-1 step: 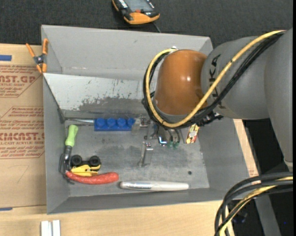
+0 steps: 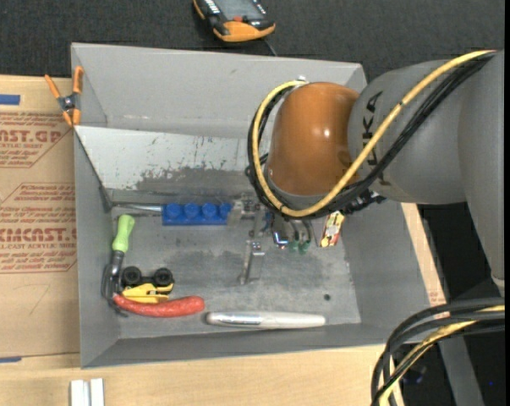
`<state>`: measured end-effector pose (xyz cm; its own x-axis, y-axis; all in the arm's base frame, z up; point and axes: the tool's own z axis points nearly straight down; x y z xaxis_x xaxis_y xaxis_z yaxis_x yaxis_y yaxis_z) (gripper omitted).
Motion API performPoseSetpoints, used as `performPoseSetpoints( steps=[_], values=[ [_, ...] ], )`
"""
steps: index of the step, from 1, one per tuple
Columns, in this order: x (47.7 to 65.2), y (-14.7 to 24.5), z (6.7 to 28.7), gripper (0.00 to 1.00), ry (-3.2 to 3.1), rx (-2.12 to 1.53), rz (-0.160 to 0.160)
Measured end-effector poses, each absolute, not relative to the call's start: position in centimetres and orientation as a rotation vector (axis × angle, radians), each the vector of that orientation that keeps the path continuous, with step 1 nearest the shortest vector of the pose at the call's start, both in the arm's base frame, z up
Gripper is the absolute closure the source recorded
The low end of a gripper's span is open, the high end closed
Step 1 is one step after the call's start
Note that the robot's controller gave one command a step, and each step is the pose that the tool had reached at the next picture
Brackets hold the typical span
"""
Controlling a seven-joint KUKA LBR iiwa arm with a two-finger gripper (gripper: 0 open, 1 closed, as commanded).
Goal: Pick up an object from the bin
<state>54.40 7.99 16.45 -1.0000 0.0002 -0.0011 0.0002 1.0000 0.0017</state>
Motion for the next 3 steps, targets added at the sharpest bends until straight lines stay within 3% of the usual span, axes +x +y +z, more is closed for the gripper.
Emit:
performPoseSetpoints(
  steps=[1, 2, 3],
  values=[
    [48.9, 16.5, 7.1, 0.0, 3.1, -0.468, 0.005],
    [50.3, 21.1, 14.2, 0.0, 3.107, -0.429, 0.004],
    [48.6, 20.9, 9.9, 0.0, 3.143, -0.186, 0.0]
  ],
)
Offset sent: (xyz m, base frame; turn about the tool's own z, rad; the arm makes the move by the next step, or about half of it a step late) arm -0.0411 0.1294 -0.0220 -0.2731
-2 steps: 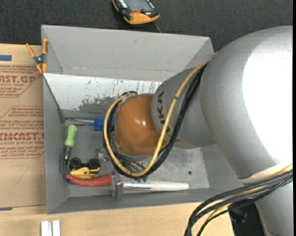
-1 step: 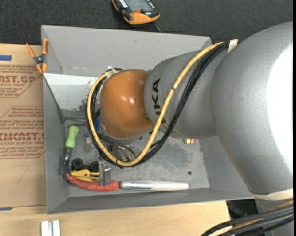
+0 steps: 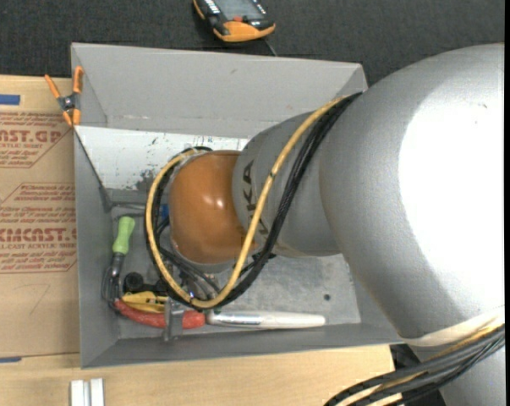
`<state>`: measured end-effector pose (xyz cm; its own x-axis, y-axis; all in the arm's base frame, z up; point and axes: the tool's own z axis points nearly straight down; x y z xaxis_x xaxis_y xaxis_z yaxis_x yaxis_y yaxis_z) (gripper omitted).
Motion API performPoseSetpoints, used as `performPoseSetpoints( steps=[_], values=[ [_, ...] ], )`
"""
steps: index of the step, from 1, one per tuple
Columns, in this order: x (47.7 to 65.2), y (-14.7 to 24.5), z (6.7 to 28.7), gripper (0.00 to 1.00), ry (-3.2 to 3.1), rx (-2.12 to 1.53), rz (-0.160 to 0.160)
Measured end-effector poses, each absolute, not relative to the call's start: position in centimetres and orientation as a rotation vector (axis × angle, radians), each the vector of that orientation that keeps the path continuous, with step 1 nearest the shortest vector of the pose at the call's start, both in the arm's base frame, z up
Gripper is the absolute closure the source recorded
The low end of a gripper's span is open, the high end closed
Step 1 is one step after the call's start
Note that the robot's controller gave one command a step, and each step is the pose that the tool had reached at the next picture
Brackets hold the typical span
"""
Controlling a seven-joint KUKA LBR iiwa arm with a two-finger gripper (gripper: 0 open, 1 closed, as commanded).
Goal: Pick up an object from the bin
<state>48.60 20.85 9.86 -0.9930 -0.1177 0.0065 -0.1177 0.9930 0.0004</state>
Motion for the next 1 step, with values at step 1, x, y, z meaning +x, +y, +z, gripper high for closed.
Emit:
performPoseSetpoints(
  steps=[1],
  values=[
    [48.5, 23.66, 7.18, 0.0, -3.138, 0.365, -0.008]
  ],
)
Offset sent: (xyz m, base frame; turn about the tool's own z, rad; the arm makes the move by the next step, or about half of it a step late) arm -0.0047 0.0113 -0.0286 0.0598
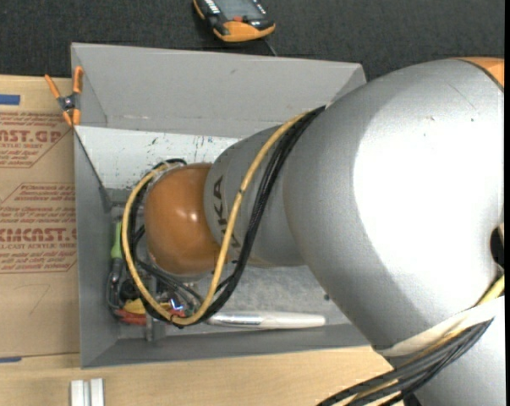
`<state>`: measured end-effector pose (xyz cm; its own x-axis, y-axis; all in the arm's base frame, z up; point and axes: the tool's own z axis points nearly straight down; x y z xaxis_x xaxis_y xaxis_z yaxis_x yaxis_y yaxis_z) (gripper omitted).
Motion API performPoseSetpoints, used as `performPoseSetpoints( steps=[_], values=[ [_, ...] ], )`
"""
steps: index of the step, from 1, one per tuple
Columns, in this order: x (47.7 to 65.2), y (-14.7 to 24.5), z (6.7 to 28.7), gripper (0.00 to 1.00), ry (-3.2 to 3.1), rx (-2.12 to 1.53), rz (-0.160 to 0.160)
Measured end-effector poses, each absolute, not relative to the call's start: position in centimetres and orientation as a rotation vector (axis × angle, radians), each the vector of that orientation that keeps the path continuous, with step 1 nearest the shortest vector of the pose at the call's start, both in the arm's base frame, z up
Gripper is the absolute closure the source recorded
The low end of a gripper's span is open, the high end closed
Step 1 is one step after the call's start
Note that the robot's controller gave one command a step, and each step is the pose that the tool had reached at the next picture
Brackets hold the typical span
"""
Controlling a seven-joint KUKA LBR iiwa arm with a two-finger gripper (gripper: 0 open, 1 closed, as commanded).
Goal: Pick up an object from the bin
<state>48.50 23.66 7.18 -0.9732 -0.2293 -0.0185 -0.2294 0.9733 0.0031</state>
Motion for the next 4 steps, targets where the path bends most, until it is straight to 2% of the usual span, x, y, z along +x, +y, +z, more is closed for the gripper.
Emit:
performPoseSetpoints(
  steps=[1, 2, 4],
  values=[
    [48.1, 22.1, 7.0, 1.0, 3.141, -0.094, 0.003],
    [48.1, 22.1, 7.0, 1.0, 3.141, -0.094, 0.003],
    [48.0, 22.1, 8.5, 1.0, 3.144, -0.095, 0.004]
  ],
)
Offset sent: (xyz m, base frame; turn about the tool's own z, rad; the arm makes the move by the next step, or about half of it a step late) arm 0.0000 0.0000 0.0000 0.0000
